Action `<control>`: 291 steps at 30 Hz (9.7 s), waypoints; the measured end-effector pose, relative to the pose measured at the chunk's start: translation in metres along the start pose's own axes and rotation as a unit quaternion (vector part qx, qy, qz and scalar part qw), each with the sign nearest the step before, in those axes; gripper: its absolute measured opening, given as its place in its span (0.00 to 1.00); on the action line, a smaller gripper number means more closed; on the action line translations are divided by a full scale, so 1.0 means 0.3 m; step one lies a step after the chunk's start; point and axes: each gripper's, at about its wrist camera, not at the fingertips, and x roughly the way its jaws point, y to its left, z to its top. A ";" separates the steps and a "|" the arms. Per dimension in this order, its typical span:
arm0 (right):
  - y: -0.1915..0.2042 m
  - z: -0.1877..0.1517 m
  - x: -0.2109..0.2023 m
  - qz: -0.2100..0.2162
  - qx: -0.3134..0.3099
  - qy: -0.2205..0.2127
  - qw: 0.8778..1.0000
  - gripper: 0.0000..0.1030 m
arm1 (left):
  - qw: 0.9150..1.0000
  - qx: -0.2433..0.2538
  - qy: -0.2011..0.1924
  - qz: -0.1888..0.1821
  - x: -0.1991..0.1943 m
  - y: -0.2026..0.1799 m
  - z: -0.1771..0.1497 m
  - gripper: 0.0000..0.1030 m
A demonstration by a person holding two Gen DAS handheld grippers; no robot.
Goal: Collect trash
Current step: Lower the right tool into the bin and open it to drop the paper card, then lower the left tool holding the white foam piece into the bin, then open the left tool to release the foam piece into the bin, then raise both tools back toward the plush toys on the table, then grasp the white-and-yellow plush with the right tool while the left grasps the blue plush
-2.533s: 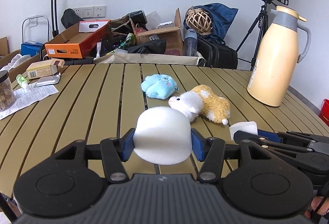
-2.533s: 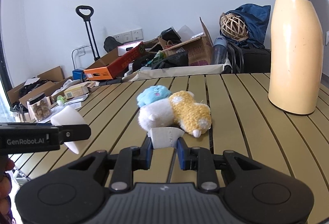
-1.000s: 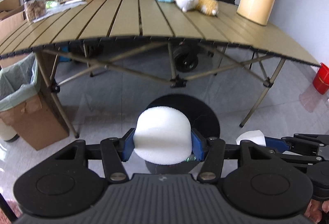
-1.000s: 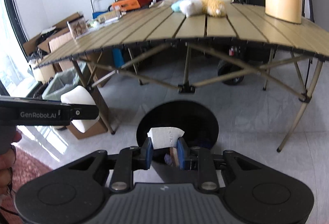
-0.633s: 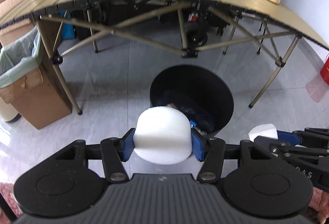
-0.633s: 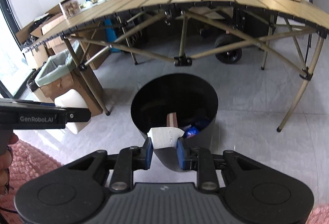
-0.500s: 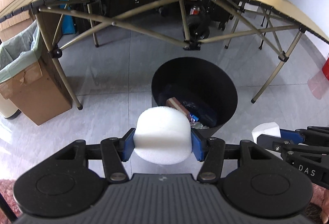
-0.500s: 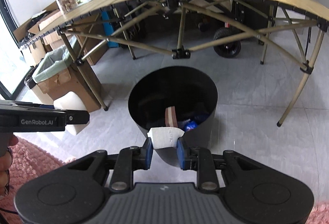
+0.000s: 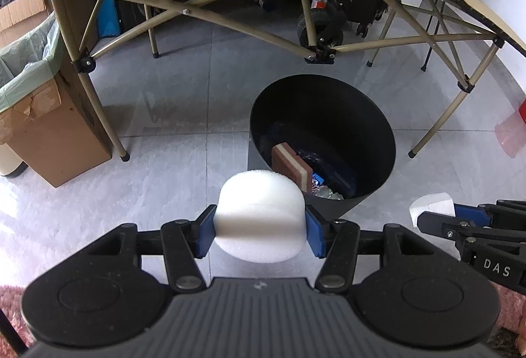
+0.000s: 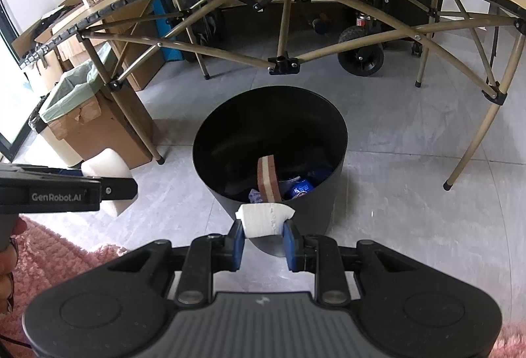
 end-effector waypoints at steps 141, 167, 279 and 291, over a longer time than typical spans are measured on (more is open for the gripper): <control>-0.508 0.268 0.107 -0.141 0.147 -0.028 0.979 1.00 | 0.993 -0.011 0.120 0.017 0.580 -0.384 0.287 1.00; -0.519 0.260 0.105 -0.146 0.145 -0.029 0.978 1.00 | 0.997 0.023 0.075 0.017 0.504 -0.369 0.288 1.00; -0.187 1.255 0.248 -0.172 -0.151 -0.147 0.962 1.00 | 0.966 -0.061 -0.250 0.031 0.016 0.020 0.954 1.00; -0.148 1.286 0.301 -0.147 -0.174 -0.150 0.962 0.78 | 0.966 -0.080 -0.244 0.039 0.029 0.082 0.967 1.00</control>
